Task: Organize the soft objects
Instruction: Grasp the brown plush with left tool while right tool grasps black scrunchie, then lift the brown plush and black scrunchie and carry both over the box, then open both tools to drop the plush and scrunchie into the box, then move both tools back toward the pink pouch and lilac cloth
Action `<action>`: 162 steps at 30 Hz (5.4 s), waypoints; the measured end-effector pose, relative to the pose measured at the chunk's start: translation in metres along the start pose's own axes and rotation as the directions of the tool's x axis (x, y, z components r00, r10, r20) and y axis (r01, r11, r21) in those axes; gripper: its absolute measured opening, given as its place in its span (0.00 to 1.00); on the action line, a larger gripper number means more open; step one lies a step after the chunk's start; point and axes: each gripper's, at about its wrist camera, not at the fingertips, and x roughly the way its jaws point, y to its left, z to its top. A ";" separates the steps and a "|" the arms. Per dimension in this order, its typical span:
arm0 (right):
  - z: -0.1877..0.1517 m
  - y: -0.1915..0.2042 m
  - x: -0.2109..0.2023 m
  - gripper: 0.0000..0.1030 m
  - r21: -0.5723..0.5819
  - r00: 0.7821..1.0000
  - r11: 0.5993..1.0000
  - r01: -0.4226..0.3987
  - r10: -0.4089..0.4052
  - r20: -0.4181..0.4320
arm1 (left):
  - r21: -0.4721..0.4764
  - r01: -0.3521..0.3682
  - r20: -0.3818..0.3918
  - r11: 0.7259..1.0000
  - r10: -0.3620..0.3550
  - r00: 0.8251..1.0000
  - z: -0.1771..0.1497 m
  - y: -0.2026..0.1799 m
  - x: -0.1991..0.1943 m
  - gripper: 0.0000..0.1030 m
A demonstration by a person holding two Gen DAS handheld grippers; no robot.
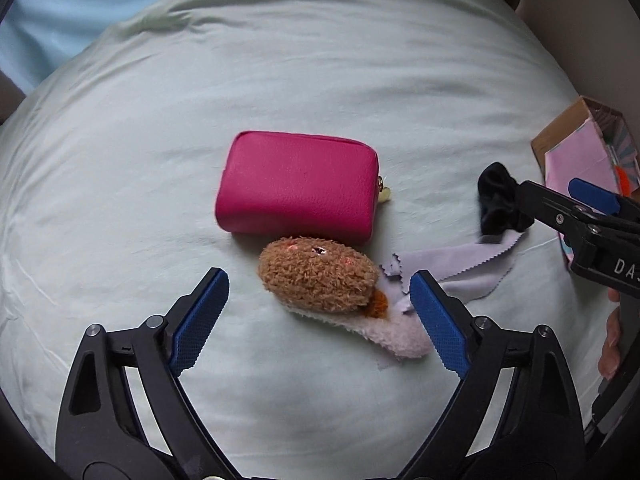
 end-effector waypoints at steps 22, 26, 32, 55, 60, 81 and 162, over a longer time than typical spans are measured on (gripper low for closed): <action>-0.004 -0.005 0.051 0.25 -0.052 0.995 0.998 -0.047 0.043 -0.093 | 0.028 0.051 -0.034 0.998 -0.050 0.998 -0.002 0.003 0.037 0.48; 0.001 0.000 0.044 0.23 -0.053 0.996 0.997 -0.051 0.047 -0.079 | 0.028 0.053 -0.022 0.998 -0.052 0.998 -0.003 0.003 0.024 0.47; 0.007 0.008 0.010 0.23 -0.066 0.998 0.996 -0.058 0.056 -0.034 | 0.022 0.048 0.026 0.999 -0.048 0.999 -0.002 0.003 -0.012 0.47; -0.014 0.025 -0.220 0.23 -0.089 0.978 0.991 -0.098 0.112 0.177 | -0.009 0.049 0.269 0.999 -0.045 0.962 -0.034 -0.029 -0.241 0.47; -0.018 0.011 -0.256 0.23 -0.093 0.970 0.990 -0.102 0.119 0.210 | 0.000 0.055 0.299 0.998 -0.052 0.953 -0.034 -0.053 -0.272 0.47; 0.022 -0.188 -0.307 0.23 -0.140 0.960 0.985 -0.100 0.133 0.246 | 0.013 0.043 0.343 0.999 -0.045 0.938 0.032 -0.285 -0.278 0.47; 0.029 -0.197 -0.347 1.00 -0.163 0.965 0.978 -0.128 0.161 0.208 | -0.129 0.028 0.328 0.991 0.016 0.945 0.001 -0.256 -0.330 1.00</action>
